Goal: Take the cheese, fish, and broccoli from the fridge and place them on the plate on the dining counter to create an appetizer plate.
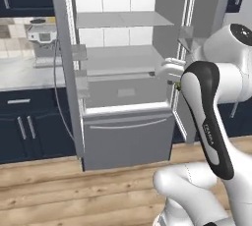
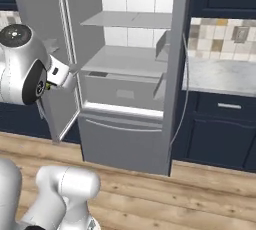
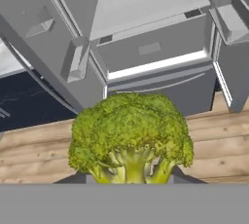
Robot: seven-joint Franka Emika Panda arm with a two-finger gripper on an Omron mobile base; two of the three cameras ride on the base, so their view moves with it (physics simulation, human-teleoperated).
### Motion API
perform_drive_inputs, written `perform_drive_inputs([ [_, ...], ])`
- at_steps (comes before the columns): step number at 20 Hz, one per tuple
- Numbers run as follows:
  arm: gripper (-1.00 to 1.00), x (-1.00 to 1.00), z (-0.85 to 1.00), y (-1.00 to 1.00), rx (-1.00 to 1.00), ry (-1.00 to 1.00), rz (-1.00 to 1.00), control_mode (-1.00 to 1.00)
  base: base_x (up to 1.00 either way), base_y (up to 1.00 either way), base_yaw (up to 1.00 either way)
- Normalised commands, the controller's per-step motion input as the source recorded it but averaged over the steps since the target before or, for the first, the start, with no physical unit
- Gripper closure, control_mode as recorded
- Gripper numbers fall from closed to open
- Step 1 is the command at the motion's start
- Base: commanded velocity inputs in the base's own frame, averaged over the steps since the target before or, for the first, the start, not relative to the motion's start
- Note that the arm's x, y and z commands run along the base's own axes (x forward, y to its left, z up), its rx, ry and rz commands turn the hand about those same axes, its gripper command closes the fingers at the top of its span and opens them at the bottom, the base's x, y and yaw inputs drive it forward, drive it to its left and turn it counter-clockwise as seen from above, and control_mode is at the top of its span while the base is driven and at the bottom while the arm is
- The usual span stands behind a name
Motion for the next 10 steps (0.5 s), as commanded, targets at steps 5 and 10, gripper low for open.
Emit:
perform_drive_inputs([
  [5,1.0,0.0,0.0,0.0,0.0,0.0,0.0,1.0,-1.0,0.0,0.01],
  [10,1.0,0.0,0.0,0.0,0.0,0.0,0.0,1.0,-1.0,0.0,0.04],
])
